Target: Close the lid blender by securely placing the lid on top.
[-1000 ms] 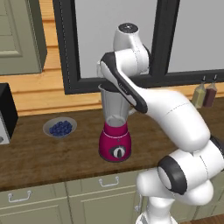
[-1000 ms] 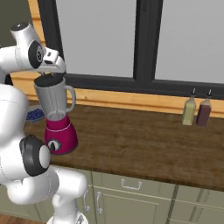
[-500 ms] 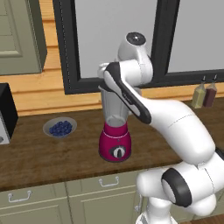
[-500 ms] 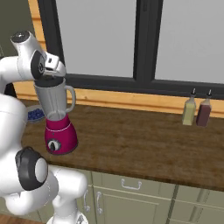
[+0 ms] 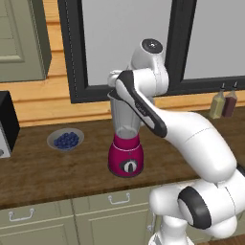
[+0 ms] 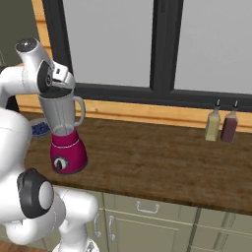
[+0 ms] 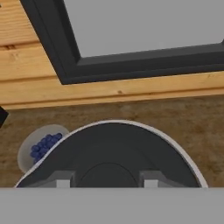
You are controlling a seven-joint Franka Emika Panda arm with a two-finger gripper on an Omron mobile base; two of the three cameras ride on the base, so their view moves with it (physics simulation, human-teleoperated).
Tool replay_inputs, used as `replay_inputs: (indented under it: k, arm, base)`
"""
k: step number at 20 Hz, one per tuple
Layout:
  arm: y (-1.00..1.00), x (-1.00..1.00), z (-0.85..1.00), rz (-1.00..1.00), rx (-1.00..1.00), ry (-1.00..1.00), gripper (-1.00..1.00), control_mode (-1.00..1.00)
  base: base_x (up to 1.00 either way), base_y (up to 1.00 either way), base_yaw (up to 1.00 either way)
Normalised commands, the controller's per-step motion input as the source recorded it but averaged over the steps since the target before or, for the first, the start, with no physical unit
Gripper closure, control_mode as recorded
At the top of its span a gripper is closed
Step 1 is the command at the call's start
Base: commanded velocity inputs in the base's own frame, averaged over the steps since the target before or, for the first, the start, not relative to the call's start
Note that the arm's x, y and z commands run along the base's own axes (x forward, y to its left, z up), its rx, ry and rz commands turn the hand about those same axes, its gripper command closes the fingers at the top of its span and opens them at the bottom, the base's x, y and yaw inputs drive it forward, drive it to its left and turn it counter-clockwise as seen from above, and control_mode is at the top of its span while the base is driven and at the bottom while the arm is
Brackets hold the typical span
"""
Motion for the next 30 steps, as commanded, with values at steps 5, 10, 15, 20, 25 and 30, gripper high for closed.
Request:
replay_inputs:
  k: [5, 10, 15, 20, 25, 30]
  arm:
    - [0.00, -0.31, 0.06, 0.00, -0.04, -0.06, -1.00, -1.00]
    - [0.24, -0.83, 0.00, 0.00, -0.09, -0.14, -1.00, -1.00]
    - [0.80, -1.00, -0.20, 0.04, -0.16, -0.14, -1.00, -1.00]
    - [0.75, -1.00, -0.81, 0.06, -0.16, 0.06, -1.00, -1.00]
    - [0.10, -0.10, -0.15, 0.01, 0.01, 0.09, -1.00, -1.00]
    - [0.00, 0.00, 0.00, 0.00, 0.00, 0.00, -1.00, -1.00]
  base:
    - [0.00, 0.00, 0.00]
    - [0.00, 0.00, 0.00]
    - [0.00, 0.00, 0.00]
    - [0.00, 0.00, 0.00]
    - [0.00, 0.00, 0.00]
    - [0.00, 0.00, 0.00]
